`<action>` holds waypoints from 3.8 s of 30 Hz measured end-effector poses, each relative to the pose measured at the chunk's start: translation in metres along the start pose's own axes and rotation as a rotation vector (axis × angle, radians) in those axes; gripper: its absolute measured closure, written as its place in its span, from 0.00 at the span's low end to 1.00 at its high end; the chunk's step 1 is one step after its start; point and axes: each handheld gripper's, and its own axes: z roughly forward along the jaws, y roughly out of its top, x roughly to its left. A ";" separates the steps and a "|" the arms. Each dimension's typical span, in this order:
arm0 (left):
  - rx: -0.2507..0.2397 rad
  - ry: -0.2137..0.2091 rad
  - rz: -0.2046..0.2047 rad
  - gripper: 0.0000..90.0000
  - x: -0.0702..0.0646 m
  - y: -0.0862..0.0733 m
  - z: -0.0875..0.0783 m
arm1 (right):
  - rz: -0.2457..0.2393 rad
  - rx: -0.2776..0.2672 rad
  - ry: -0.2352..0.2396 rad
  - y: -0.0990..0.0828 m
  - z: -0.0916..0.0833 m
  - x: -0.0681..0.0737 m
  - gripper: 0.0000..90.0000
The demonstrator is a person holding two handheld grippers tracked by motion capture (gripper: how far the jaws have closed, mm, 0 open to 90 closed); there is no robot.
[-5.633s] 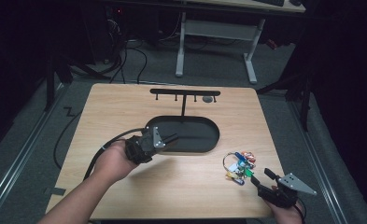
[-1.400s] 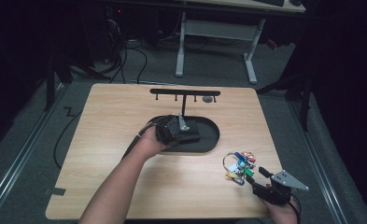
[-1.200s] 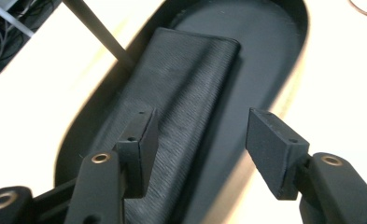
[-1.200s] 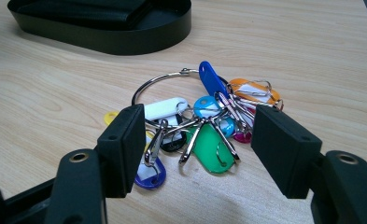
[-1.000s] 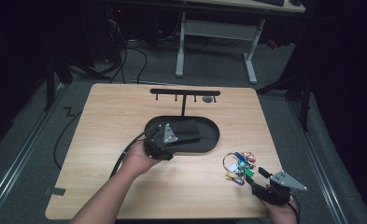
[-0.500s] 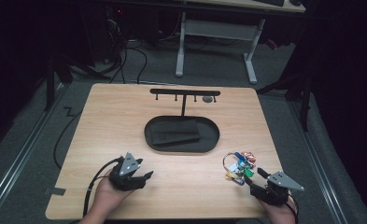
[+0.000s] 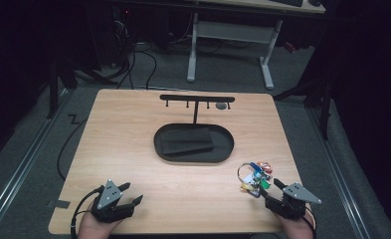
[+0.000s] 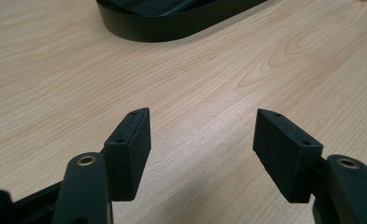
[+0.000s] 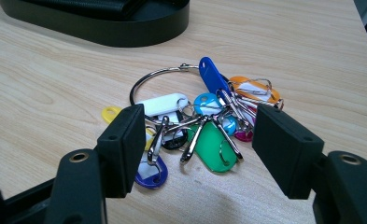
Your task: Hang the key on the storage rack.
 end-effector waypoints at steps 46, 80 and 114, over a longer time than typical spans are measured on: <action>-0.010 0.013 0.043 0.40 -0.003 -0.027 -0.036 | -0.487 0.885 0.267 0.115 0.104 0.047 0.75; -0.016 -0.051 0.094 0.40 -0.017 -0.023 -0.033 | -0.488 1.038 0.276 0.122 0.141 0.064 0.97; -0.063 -0.007 0.076 0.40 -0.010 -0.023 -0.039 | -0.598 0.835 0.295 0.223 0.036 0.060 0.98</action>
